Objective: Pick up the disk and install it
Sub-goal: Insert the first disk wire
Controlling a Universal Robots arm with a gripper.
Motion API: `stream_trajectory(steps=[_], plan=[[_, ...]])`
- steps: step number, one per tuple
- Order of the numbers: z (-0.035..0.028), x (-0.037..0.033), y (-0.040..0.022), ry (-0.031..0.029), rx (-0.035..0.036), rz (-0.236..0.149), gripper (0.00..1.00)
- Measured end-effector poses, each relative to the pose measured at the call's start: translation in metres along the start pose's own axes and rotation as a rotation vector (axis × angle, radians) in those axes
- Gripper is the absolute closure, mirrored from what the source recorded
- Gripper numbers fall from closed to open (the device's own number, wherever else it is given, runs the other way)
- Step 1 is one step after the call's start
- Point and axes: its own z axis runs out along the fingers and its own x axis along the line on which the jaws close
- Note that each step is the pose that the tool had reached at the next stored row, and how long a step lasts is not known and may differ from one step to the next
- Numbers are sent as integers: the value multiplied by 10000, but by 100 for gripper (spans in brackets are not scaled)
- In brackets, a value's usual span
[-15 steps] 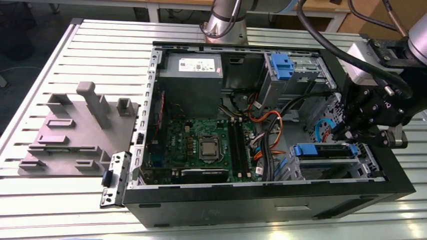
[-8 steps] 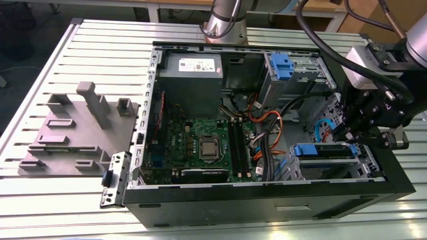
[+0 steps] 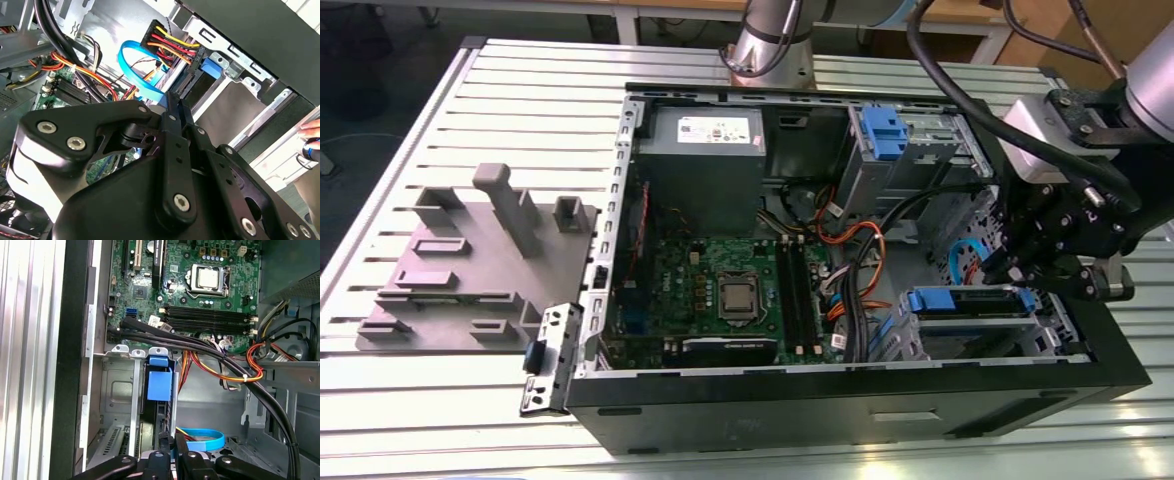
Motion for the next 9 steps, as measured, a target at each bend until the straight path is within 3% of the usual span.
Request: stream_trajectory(steps=[2,5,9], plan=[[-1,-1,9,1,10,0,84],[12,-2,71,-1,94,-6,84],[43,4,98,2,166,-12,84]])
